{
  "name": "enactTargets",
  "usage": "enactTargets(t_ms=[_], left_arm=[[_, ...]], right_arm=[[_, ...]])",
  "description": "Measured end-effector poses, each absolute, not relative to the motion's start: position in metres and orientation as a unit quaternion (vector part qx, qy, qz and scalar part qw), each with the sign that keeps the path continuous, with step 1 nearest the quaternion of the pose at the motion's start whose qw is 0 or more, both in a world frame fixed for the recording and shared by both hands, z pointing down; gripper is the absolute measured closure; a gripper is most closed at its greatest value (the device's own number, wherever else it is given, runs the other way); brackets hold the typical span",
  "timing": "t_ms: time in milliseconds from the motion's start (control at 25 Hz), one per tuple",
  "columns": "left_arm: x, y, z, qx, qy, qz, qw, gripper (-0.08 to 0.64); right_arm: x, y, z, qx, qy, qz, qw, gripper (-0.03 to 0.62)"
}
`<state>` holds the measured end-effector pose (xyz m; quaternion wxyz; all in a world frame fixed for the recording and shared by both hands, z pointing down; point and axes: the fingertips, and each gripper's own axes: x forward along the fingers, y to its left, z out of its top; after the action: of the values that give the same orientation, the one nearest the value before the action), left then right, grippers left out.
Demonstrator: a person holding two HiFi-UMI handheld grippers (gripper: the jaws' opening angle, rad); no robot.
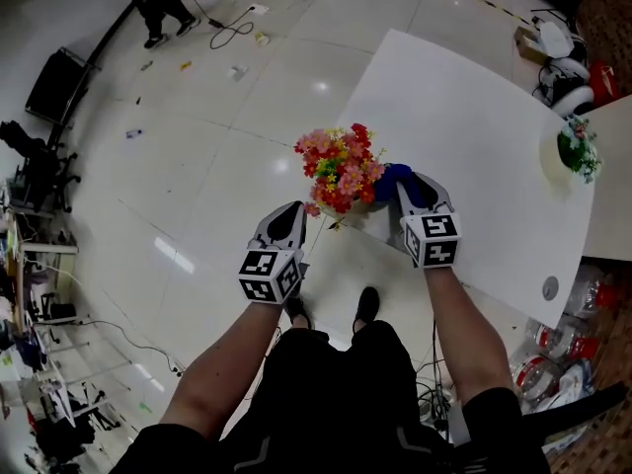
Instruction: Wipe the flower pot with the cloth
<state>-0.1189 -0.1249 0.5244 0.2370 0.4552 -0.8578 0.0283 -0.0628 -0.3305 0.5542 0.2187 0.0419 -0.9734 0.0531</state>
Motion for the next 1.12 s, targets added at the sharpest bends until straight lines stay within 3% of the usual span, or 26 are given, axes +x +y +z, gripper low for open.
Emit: enactTargets(t_ms=[440,800,1120], left_arm=[[-0.116,-0.124,0.518,0.434,-0.871,0.029,0.227,0.56],[-0.121,-0.095,0.512,0.406,-0.885,0.058,0.218,0.56],[-0.122,-0.085,0.521,0.394,-0.89,0.058,0.224,0.56]], right_arm=[[-0.098,-0.36,0.533,0.021,-0.981,0.031,0.19,0.495],[-0.173,-0.315,0.551,-0.136,-0.97,-0.028,0.199,0.495],[-0.15,-0.296,0.554,-0.212,-0.956,-0.029,0.201,0.495]])
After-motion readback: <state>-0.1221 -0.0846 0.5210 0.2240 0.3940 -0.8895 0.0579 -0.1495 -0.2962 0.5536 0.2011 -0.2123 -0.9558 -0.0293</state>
